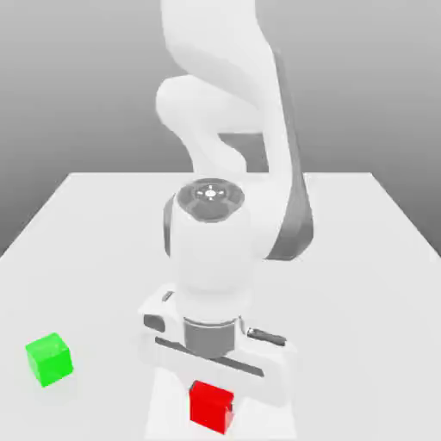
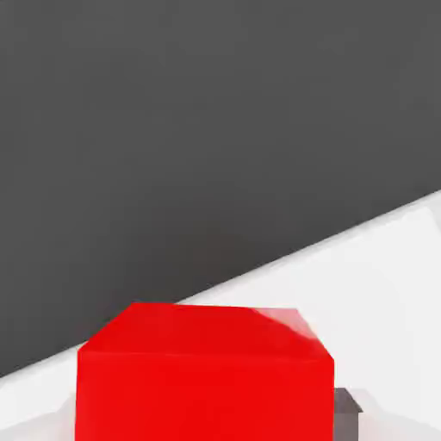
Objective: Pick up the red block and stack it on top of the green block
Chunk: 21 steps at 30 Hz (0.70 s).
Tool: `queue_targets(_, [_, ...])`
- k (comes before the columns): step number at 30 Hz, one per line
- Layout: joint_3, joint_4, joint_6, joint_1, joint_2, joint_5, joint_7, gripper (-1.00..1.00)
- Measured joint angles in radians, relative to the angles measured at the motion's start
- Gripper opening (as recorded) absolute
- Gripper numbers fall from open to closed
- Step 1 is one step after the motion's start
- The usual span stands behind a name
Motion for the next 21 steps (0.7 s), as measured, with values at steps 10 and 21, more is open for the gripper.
queue_targets(10, [-0.165,-0.032,-0.047,-0.072,-0.079,0.065,0.386,-1.00])
queue_targets(21, [-0.340,-0.065,-0.082,-0.197,-0.146,0.083,0.879,-1.00])
